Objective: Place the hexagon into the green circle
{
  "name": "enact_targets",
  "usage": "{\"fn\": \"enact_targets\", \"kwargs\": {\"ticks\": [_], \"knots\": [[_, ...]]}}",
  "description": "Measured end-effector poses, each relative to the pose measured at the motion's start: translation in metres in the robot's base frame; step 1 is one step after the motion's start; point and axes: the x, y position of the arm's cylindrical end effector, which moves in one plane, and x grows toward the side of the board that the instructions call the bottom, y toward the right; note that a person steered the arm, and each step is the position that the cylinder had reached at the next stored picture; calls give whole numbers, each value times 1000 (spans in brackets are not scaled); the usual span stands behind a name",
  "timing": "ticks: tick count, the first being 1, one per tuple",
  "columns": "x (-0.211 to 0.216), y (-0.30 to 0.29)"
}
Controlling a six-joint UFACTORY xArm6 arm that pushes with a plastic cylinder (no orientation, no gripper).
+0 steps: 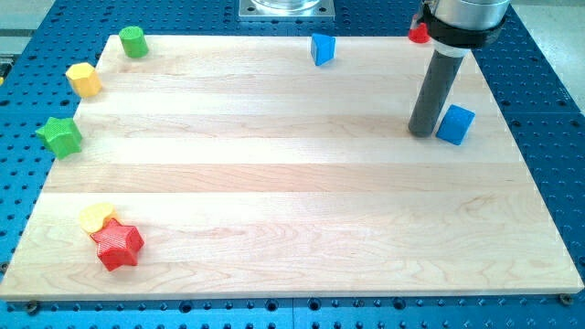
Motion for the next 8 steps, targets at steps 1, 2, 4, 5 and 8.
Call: {"fn": "enact_targets", "kwargs": {"ticks": [1,2,4,5,8], "knots": [[0,-13],[0,-19],[0,-28],[7,-105],[84,-409]]}}
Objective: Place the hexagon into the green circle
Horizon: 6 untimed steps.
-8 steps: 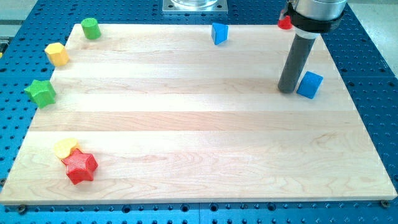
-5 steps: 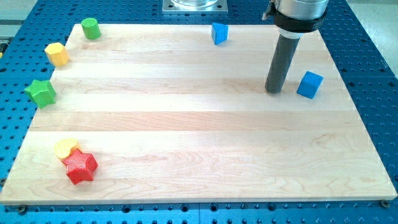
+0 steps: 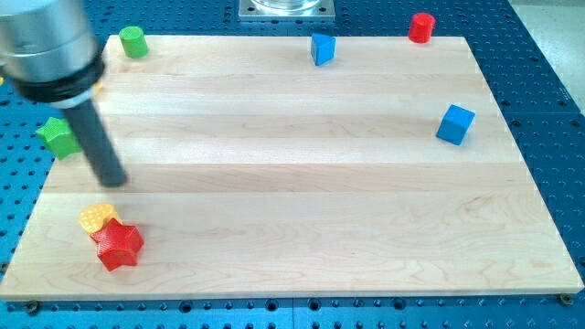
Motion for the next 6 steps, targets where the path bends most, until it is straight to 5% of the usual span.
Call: {"fn": "enact_targets", "kwargs": {"ticks": [3,4,6], "knots": [[-97,-11],[-123,-68],[-138,-69]]}}
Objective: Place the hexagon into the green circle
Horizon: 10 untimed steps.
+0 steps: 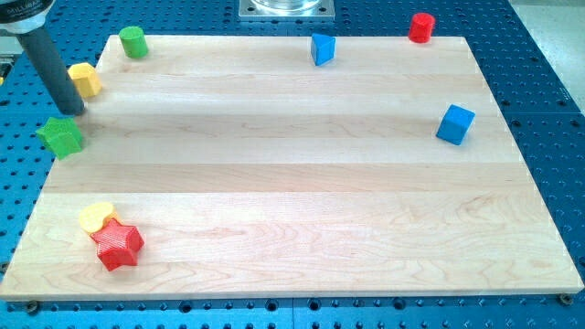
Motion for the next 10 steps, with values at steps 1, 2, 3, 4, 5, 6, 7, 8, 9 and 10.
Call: {"fn": "enact_targets", "kwargs": {"ticks": [1,2,3,4,5,6,7,8,9,10], "knots": [[-29,0],[-42,0],[-49,3],[-49,31],[-33,2],[-34,0],[-40,0],[-56,0],[-60,3],[-61,30]]}}
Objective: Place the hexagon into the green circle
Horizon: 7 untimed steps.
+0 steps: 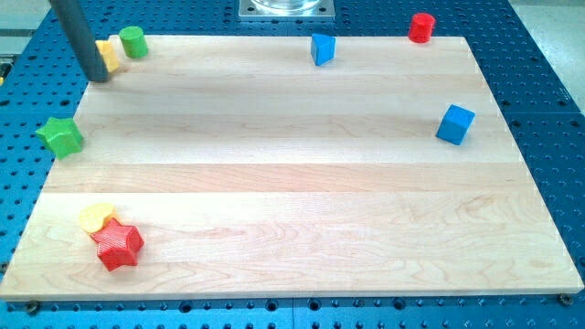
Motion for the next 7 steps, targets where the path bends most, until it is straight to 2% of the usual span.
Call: {"fn": "enact_targets", "kwargs": {"ticks": [1,2,3,4,5,7], "knots": [[9,4],[11,-28],[11,-30],[-23,-30],[-32,-30],[-16,2]]}}
